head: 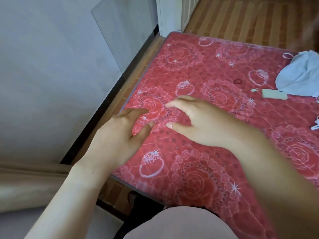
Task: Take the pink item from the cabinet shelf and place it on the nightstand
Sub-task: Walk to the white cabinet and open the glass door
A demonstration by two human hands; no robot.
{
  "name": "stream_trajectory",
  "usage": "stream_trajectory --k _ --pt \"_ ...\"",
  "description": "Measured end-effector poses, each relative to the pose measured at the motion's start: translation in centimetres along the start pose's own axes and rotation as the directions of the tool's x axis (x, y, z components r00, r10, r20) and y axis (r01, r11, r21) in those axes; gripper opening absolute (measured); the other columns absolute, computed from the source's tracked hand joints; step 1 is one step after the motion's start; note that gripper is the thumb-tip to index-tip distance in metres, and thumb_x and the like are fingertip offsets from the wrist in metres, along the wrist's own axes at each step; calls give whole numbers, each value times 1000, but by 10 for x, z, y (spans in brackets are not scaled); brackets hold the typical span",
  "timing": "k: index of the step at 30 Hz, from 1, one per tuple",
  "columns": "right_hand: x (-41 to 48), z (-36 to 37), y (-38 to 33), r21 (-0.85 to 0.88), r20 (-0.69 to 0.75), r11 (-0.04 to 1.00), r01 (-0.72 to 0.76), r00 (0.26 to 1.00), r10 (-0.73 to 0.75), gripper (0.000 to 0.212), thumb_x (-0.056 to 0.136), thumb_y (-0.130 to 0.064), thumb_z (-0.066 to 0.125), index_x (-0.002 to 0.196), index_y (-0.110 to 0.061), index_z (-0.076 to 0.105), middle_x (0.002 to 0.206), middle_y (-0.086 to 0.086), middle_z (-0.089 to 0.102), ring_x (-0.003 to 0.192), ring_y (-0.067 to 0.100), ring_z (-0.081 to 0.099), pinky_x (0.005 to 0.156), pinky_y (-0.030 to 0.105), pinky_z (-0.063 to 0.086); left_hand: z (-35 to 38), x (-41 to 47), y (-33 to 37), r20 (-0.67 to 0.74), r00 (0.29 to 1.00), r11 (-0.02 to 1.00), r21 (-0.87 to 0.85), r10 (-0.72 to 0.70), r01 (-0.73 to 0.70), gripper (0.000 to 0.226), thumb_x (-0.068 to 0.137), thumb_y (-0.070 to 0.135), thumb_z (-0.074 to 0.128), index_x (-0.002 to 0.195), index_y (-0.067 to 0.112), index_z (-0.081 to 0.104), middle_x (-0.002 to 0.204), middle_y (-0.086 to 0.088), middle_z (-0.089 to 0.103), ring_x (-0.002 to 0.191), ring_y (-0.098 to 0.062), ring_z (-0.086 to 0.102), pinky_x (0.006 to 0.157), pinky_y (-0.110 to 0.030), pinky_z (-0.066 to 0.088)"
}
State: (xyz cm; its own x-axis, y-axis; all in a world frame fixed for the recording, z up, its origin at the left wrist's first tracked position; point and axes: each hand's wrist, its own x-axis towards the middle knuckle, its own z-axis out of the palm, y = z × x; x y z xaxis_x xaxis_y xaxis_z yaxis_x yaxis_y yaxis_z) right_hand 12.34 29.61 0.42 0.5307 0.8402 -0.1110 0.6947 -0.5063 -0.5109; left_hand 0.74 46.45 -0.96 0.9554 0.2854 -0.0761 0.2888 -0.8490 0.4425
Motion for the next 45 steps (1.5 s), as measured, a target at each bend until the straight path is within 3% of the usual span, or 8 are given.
stream_trajectory --k 6,12,17,23,31,34,40,45 --pt "56 16 -47 -58 -27 997 -45 999 44 51 89 -45 48 134 -25 38 141 -8 38 126 12 40 102 35 37 -28 27 -73 21 996 996 -39 83 -82 51 85 64 33 127 37 46 132 9 50 112 -15 54 89 -38 46" --pt "124 45 -111 -68 -53 987 -147 988 144 54 88 -46 48 136 -24 35 141 -4 40 126 12 39 104 31 32 -80 63 -161 171 966 979 31 193 -201 48 87 58 37 132 40 40 137 6 46 97 -16 62 86 -37 49" --pt "172 68 -148 1 -46 984 -178 983 178 51 88 -42 51 134 -22 39 136 0 45 121 13 42 95 22 29 -107 78 -209 191 956 969 70 222 -239 52 88 60 35 134 37 39 139 7 45 107 -14 57 88 -32 43" --pt "204 85 -165 -9 -33 993 -117 993 117 49 88 -39 53 132 -19 42 133 2 48 120 15 43 95 21 28 -119 77 -248 172 968 977 69 185 -200 62 81 64 26 133 34 40 137 6 47 118 -14 49 94 -34 42" --pt "269 86 -198 -15 -20 997 -80 997 80 53 88 -42 52 135 -20 39 138 0 44 124 15 41 100 30 33 -152 95 -305 133 986 993 47 103 -110 58 84 61 32 134 34 38 141 7 43 119 -15 47 94 -34 40" --pt "296 92 -211 -47 -29 988 -147 989 146 53 88 -42 52 135 -21 39 138 -1 44 123 15 42 97 27 32 -163 115 -334 110 985 990 17 136 -138 55 86 58 36 135 34 36 142 7 42 123 -15 45 97 -35 38" --pt "357 112 -260 -40 -89 955 -295 953 290 51 87 -43 53 132 -23 40 132 0 48 118 18 47 95 34 40 -193 153 -396 249 936 967 -11 249 -254 62 83 63 31 138 34 33 145 9 37 127 -11 40 101 -34 38" --pt "403 121 -296 -38 -128 940 -338 935 331 48 87 -42 54 129 -22 43 126 2 51 112 20 50 91 42 44 -232 174 -445 243 921 949 3 305 -315 55 87 58 35 137 35 33 144 10 39 126 -12 41 98 -33 36"
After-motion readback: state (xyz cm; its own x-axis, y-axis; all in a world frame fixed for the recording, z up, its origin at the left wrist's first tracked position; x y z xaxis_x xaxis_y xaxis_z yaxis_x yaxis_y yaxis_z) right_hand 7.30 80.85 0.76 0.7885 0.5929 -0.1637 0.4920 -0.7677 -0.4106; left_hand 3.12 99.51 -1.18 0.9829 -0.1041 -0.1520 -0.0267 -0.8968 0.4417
